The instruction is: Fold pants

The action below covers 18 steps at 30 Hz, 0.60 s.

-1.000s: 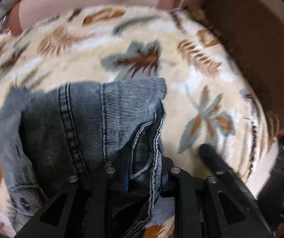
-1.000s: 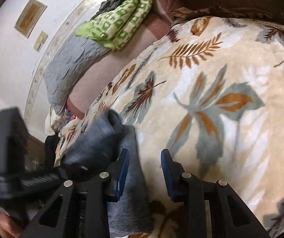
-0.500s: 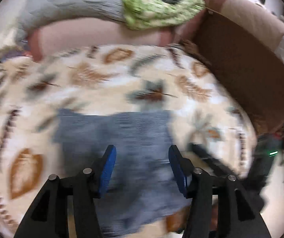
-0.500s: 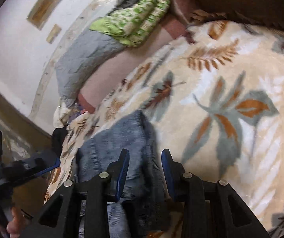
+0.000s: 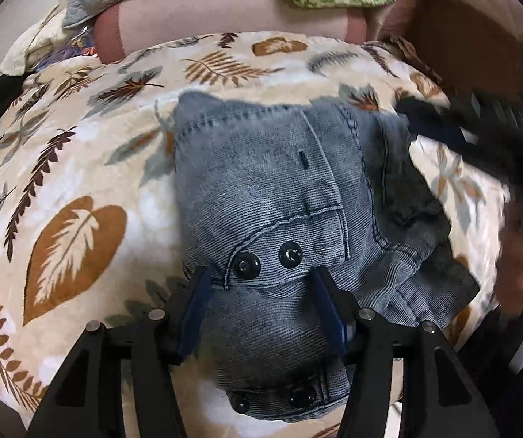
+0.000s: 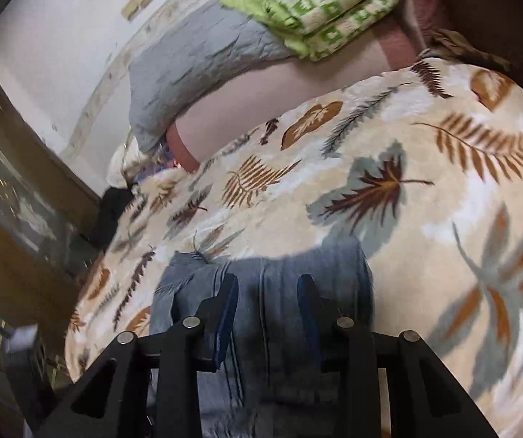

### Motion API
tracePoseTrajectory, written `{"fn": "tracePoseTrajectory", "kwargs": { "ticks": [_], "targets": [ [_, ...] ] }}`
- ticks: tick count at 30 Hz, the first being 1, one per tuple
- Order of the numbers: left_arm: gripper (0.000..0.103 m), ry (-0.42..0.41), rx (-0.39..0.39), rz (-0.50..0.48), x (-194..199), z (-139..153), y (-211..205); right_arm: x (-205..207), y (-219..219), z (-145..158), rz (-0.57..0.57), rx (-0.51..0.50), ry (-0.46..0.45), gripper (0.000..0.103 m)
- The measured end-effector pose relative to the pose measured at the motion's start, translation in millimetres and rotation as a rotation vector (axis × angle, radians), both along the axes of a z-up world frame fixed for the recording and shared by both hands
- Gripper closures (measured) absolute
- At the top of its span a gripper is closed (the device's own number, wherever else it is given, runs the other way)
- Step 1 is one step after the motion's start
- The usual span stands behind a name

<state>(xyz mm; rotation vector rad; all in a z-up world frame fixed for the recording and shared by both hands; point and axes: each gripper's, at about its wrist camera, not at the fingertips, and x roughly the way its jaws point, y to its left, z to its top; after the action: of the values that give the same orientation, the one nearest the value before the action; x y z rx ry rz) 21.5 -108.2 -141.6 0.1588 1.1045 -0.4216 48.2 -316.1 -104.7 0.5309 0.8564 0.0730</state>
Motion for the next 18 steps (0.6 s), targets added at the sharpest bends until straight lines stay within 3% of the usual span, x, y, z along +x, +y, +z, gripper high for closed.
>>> {"fn": "tracePoseTrajectory", "kwargs": {
  "ticks": [6, 8, 10, 13, 18],
  "targets": [
    [0.041, 0.111, -0.117, 0.047, 19.5, -14.0, 18.7, 35.4, 3.8, -42.6, 0.042, -0.066, 0.163, 0.066],
    [0.041, 0.121, -0.128, 0.040, 21.4, -8.5, 18.9, 37.5, -2.9, -57.7, 0.033, -0.025, 0.196, 0.065],
    [0.041, 0.116, -0.142, 0.045, 21.6, 2.0, 19.6, 37.1, -13.9, -62.4, 0.030, 0.046, 0.199, 0.065],
    [0.040, 0.076, -0.179, 0.066, 24.8, 24.7, 23.4, 36.4, -16.0, -62.4, 0.047, 0.052, 0.197, 0.065],
    [0.035, -0.025, -0.108, 0.154, 57.2, 37.6, 27.9, 16.4, -13.9, -43.7, 0.034, 0.026, 0.139, 0.065]
  ]
}}
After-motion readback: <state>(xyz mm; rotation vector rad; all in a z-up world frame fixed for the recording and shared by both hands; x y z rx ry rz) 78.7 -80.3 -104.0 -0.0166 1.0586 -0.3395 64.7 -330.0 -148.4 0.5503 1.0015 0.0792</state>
